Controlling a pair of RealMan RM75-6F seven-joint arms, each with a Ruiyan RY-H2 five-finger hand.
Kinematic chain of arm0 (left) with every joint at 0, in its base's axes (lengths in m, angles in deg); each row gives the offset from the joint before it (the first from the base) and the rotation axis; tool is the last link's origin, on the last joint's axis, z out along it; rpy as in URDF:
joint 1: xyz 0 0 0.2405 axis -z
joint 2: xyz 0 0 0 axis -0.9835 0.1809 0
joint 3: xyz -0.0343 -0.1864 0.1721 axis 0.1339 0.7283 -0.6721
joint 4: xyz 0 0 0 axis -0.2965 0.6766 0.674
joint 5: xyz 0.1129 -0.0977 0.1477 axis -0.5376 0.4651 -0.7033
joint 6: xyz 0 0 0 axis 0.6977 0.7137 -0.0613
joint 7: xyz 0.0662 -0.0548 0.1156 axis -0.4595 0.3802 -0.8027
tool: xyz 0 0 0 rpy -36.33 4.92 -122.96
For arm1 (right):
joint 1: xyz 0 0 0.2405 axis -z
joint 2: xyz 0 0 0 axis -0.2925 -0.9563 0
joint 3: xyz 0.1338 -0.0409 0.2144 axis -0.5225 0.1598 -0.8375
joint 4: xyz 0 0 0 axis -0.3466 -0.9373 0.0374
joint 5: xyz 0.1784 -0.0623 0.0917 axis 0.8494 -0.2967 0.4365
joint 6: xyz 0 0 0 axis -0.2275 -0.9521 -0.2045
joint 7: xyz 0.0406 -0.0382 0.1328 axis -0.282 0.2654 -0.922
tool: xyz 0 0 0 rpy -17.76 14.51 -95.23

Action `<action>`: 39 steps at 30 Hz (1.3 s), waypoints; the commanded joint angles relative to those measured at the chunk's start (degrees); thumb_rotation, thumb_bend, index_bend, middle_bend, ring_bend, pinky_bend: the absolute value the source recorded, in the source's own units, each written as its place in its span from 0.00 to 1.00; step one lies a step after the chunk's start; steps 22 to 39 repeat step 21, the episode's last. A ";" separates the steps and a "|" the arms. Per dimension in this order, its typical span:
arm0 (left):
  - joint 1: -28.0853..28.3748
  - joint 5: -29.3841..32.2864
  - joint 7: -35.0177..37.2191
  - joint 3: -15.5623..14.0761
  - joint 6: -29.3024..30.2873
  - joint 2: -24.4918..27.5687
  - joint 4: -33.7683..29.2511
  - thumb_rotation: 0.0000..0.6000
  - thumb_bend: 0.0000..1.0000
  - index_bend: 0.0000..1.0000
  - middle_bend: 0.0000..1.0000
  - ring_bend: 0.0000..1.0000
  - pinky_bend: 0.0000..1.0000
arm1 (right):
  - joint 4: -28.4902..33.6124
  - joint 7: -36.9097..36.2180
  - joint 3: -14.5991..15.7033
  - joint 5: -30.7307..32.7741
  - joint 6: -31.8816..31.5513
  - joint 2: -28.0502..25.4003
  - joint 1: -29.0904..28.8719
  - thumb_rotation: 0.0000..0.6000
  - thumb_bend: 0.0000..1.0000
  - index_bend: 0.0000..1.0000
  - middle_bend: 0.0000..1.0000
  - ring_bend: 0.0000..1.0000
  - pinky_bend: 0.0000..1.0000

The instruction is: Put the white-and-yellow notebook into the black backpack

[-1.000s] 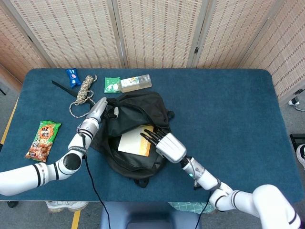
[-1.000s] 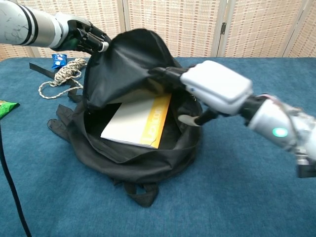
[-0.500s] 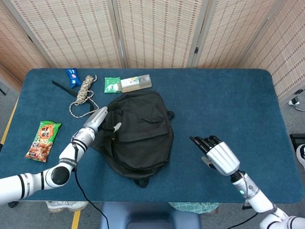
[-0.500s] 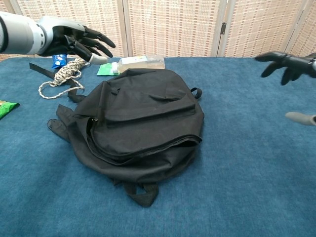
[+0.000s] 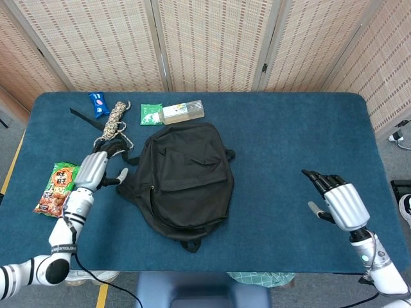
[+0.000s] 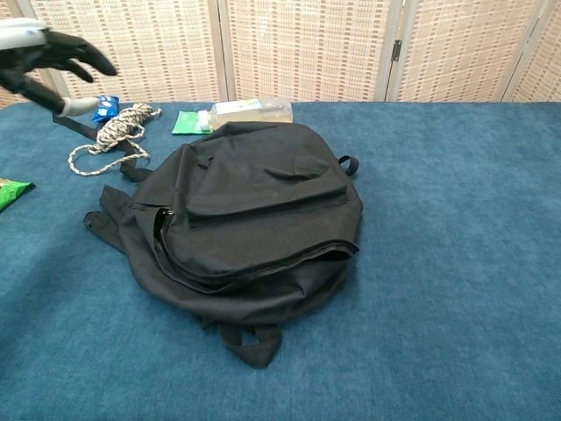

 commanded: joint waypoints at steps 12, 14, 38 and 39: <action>-20.67 -18.86 -2.75 -12.01 23.06 0.81 1.67 1.00 0.46 0.30 0.22 0.19 0.00 | 4.12 -2.55 -1.54 6.57 -3.36 -4.41 10.75 1.00 0.32 0.02 0.08 0.19 0.17; -22.88 -20.21 -2.96 -12.86 25.14 1.01 0.84 1.00 0.46 0.30 0.22 0.19 0.00 | 3.98 -2.79 -1.61 6.81 -3.72 -4.14 11.99 1.00 0.32 0.02 0.08 0.19 0.17; -27.13 -24.07 -6.79 -15.06 27.43 1.75 -0.52 1.00 0.45 0.29 0.22 0.18 0.00 | 3.80 -3.22 -2.44 6.35 -3.99 -3.80 14.15 1.00 0.32 0.02 0.08 0.20 0.17; -27.13 -24.07 -6.79 -15.06 27.43 1.75 -0.52 1.00 0.45 0.29 0.22 0.18 0.00 | 3.80 -3.22 -2.44 6.35 -3.99 -3.80 14.15 1.00 0.32 0.02 0.08 0.20 0.17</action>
